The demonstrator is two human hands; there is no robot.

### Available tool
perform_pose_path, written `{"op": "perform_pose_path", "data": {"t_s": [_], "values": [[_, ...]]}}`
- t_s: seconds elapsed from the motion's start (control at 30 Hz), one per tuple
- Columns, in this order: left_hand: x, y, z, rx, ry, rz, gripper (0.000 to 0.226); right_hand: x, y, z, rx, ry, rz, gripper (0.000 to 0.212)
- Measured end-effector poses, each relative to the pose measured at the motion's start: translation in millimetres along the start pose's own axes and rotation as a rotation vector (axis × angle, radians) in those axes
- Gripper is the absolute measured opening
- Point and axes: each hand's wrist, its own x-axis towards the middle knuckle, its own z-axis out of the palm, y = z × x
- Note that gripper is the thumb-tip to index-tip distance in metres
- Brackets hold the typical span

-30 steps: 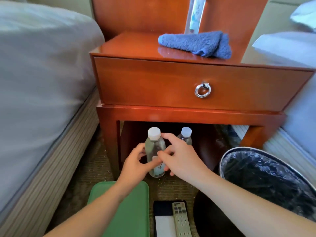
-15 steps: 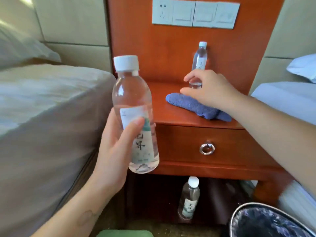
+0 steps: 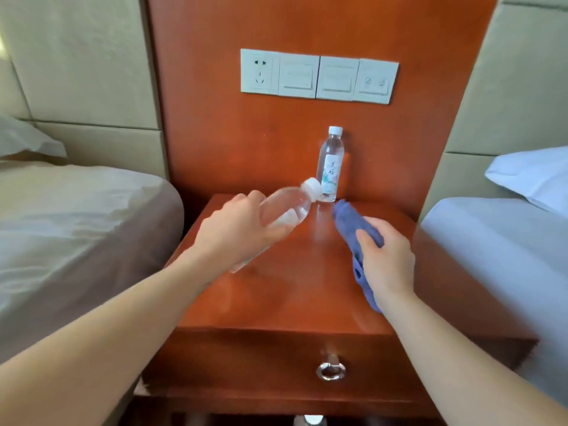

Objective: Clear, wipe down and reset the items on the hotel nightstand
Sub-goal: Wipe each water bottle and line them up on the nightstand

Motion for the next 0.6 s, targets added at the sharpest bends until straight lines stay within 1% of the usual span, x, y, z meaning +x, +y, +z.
{"op": "perform_pose_path", "data": {"t_s": [0.07, 0.13, 0.23, 0.3, 0.37, 0.4, 0.43, 0.5, 0.53, 0.6], "values": [[7.8, 17.0, 14.4, 0.162, -0.035, 0.071, 0.069, 0.4, 0.5, -3.0, 0.143, 0.143, 0.018, 0.029], [13.0, 35.2, 28.6, 0.259, -0.072, 0.167, 0.067, -0.4, -0.1, -4.9, 0.213, 0.192, -0.004, 0.03], [19.3, 58.7, 43.9, 0.278, -0.089, 0.263, 0.07, -3.1, -2.4, -4.3, 0.151, 0.132, -0.094, 0.032], [23.3, 63.4, 45.7, 0.272, -0.095, 0.313, 0.079, -2.4, -1.4, -2.1, 0.093, 0.05, -0.108, 0.032], [24.8, 48.5, 38.6, 0.175, -0.156, 0.258, 0.094, -0.5, 1.5, 0.2, 0.038, -0.006, -0.102, 0.031], [23.1, 34.3, 34.7, 0.066, -0.203, 0.206, 0.098, 0.2, 3.1, 1.2, 0.015, -0.02, -0.101, 0.03], [19.6, 17.2, 32.0, -0.077, -0.256, 0.167, 0.098, 0.3, 3.8, 2.4, -0.006, -0.024, -0.108, 0.03], [8.6, -12.4, 30.5, -0.344, -0.344, 0.151, 0.087, 2.9, 5.7, 4.5, -0.032, -0.01, -0.127, 0.029], [3.4, -20.8, 31.9, -0.422, -0.362, 0.148, 0.081, 4.4, 6.9, 5.3, -0.039, -0.001, -0.139, 0.028], [-0.9, -27.8, 36.6, -0.489, -0.356, 0.133, 0.074, 5.7, 7.9, 7.5, -0.066, 0.006, -0.169, 0.026]]}}
